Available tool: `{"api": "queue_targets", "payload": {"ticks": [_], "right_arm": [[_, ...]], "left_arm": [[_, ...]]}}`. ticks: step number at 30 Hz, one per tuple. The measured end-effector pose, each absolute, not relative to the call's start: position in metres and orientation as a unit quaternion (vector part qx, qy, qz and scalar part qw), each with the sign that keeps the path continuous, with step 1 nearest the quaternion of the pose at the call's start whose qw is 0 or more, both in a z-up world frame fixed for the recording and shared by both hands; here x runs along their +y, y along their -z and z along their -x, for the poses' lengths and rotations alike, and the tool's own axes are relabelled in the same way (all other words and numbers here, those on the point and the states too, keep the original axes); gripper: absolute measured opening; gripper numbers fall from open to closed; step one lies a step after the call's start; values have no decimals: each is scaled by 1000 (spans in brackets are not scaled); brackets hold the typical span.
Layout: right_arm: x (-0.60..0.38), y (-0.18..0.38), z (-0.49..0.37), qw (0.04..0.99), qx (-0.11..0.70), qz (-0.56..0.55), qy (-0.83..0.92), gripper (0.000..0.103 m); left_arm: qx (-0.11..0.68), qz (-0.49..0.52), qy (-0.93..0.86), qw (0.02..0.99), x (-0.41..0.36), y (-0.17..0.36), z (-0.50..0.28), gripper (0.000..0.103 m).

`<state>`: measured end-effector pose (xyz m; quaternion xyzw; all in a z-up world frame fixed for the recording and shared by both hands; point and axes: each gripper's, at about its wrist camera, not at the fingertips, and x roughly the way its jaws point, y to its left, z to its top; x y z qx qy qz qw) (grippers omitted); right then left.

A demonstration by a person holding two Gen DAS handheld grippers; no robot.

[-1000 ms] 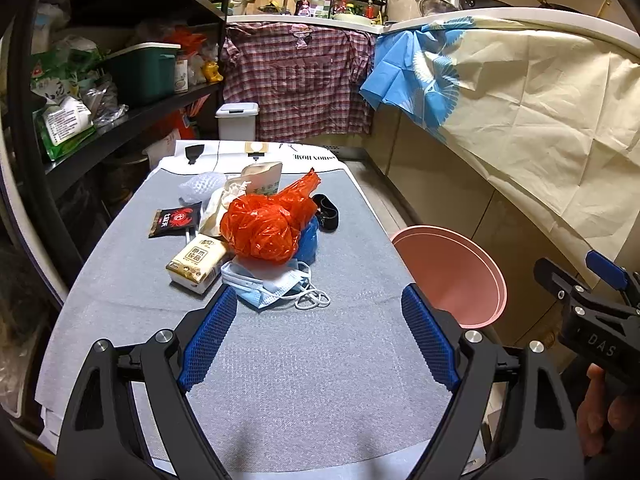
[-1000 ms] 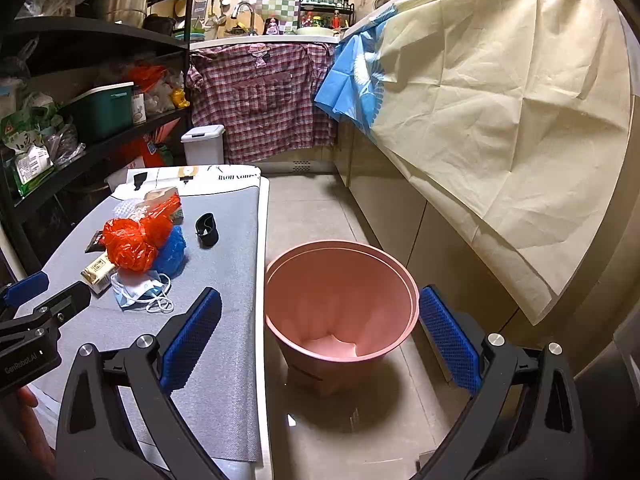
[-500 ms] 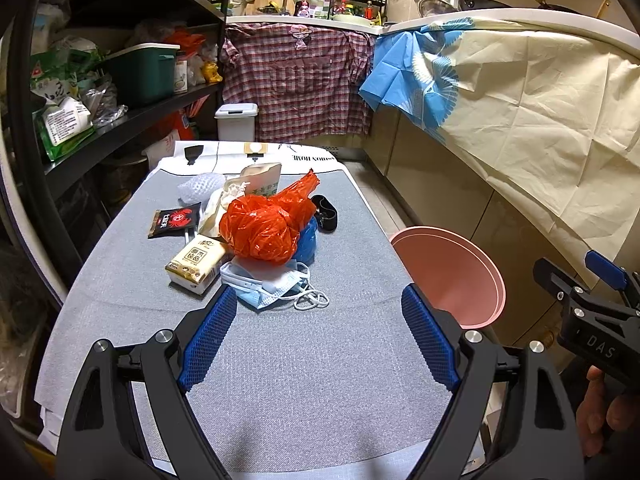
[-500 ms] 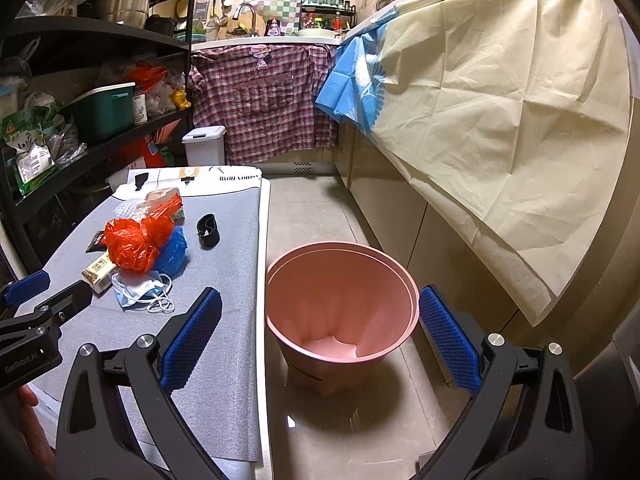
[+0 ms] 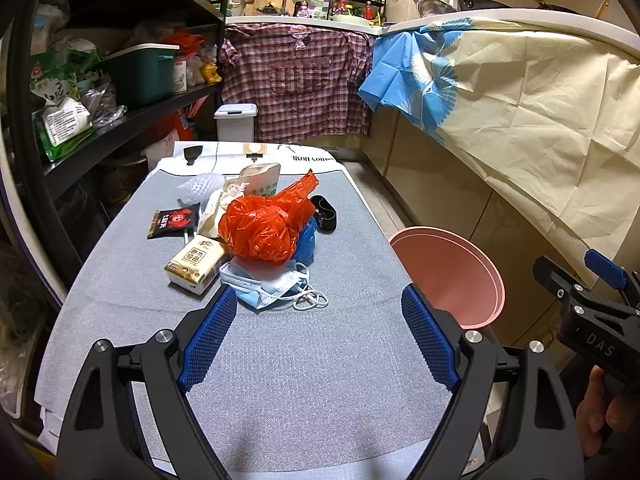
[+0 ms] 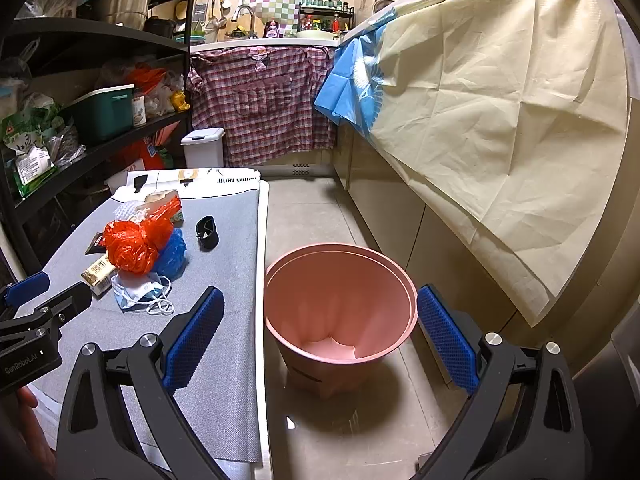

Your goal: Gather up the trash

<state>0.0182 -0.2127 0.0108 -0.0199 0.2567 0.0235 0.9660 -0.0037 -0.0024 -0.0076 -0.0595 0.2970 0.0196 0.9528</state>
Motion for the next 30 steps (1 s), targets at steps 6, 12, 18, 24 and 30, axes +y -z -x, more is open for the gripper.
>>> {"api": "queue_targets", "payload": {"ticks": [6, 12, 18, 24, 30], "right_arm": [[-213, -11, -18, 966, 256, 20, -23, 95], [-215, -13, -18, 967, 252, 18, -17, 94], [-216, -13, -18, 968, 250, 16, -18, 91], [-216, -13, -18, 967, 252, 14, -21, 90], [-212, -13, -18, 967, 255, 16, -26, 87]], "left_arm": [[297, 59, -19, 953, -3, 8, 3, 82], [297, 59, -20, 953, -3, 8, 3, 82], [297, 60, -19, 953, -3, 8, 3, 82], [297, 60, -20, 953, -4, 8, 3, 82], [297, 59, -19, 953, -3, 8, 3, 82]]}}
